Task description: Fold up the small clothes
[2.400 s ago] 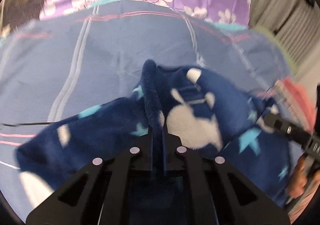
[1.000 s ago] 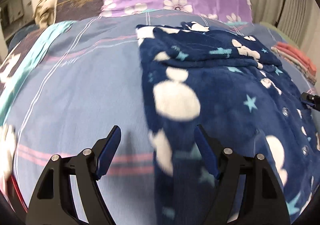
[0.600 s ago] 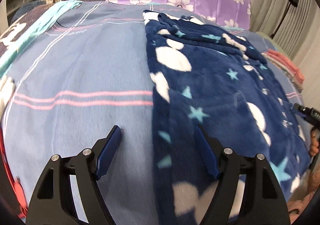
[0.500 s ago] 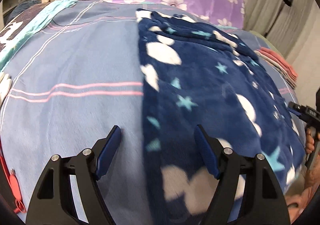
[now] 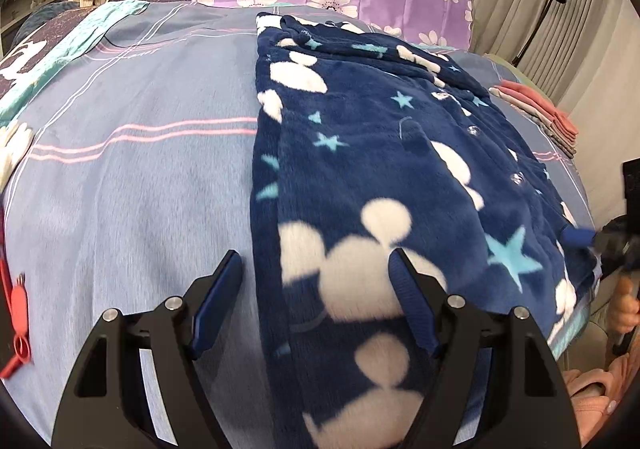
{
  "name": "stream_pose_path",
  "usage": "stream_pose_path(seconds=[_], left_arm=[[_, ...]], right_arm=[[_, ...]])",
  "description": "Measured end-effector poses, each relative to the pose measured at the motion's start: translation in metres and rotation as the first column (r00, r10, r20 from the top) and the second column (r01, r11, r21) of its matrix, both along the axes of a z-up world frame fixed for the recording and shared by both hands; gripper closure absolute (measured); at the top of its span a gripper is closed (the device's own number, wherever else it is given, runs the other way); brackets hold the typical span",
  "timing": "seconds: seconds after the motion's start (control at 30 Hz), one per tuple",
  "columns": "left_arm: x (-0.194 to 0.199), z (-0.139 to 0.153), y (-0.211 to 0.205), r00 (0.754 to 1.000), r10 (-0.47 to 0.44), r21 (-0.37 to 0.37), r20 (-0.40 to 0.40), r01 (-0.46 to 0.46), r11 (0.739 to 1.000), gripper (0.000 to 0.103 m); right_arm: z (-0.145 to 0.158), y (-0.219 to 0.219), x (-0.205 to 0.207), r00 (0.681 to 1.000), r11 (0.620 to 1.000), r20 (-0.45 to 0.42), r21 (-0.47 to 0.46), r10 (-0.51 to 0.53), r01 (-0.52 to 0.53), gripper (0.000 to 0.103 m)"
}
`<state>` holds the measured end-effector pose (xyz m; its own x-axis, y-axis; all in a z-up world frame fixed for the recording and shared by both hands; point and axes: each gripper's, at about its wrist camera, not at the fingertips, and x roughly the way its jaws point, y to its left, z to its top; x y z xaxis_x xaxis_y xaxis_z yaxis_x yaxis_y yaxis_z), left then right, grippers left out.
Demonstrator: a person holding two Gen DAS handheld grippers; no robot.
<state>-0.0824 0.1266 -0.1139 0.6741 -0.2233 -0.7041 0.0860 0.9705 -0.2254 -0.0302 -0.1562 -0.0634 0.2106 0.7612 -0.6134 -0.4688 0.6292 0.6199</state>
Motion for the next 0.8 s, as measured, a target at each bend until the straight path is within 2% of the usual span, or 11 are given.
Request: stream_pose_path(seconds=[0.13, 0.17, 0.2, 0.23, 0.37, 0.43, 0.47, 0.6, 0.67, 0.73, 0.8], left_arm=[[-0.01, -0.001, 0.004, 1.0, 0.005, -0.031, 0.008, -0.005, 0.999, 0.027], [-0.011, -0.001, 0.005, 1.0, 0.006, -0.037, 0.009, -0.006, 0.999, 0.027], [-0.013, -0.002, 0.005, 1.0, 0.007, -0.042, 0.011, -0.007, 0.999, 0.027], [-0.014, -0.002, 0.005, 1.0, 0.007, -0.045, 0.012, -0.006, 0.999, 0.027], [-0.022, 0.0, 0.005, 1.0, -0.015, -0.05, 0.026, 0.016, 0.999, 0.031], [-0.025, 0.0, 0.004, 0.999, -0.038, -0.056, 0.039, 0.04, 0.998, 0.065], [-0.026, 0.0, 0.004, 0.998, -0.058, -0.067, 0.04, 0.06, 0.996, 0.067], [-0.025, -0.006, 0.004, 0.998, -0.061, -0.08, 0.029, 0.063, 0.995, 0.067], [-0.025, -0.007, 0.007, 0.998, -0.061, -0.105, 0.023, 0.063, 0.992, 0.061], [-0.027, -0.007, 0.006, 0.997, -0.074, -0.117, 0.016, 0.076, 0.99, 0.05], [-0.03, -0.007, 0.0, 0.995, -0.099, -0.083, 0.016, 0.1, 0.992, 0.045]], right_arm=[[-0.023, 0.023, 0.01, 0.997, 0.999, -0.07, -0.024, 0.038, -0.04, 0.046], [-0.023, 0.027, 0.013, 0.995, 0.999, -0.09, -0.018, 0.04, -0.041, 0.051], [-0.021, 0.029, 0.015, 0.994, 0.999, -0.101, -0.009, 0.038, -0.039, 0.078], [-0.018, 0.028, 0.014, 0.994, 0.999, -0.105, 0.003, 0.035, -0.035, 0.095], [0.02, 0.009, 0.003, 0.999, 0.999, -0.002, 0.02, -0.033, 0.033, 0.095], [0.033, -0.005, -0.005, 0.999, 0.999, 0.023, 0.002, -0.047, 0.047, 0.097], [0.035, -0.008, -0.007, 0.999, 0.999, 0.025, -0.014, -0.046, 0.046, 0.097], [0.01, -0.017, -0.01, 0.995, 0.99, -0.024, -0.107, -0.092, 0.089, 0.097], [0.005, -0.031, -0.01, 0.986, 0.981, -0.036, -0.116, -0.161, 0.156, 0.094], [0.009, -0.058, -0.013, 0.966, 0.96, -0.012, -0.116, -0.259, 0.256, 0.089], [0.019, -0.095, -0.018, 0.924, 0.916, 0.031, -0.123, -0.381, 0.382, 0.072]])
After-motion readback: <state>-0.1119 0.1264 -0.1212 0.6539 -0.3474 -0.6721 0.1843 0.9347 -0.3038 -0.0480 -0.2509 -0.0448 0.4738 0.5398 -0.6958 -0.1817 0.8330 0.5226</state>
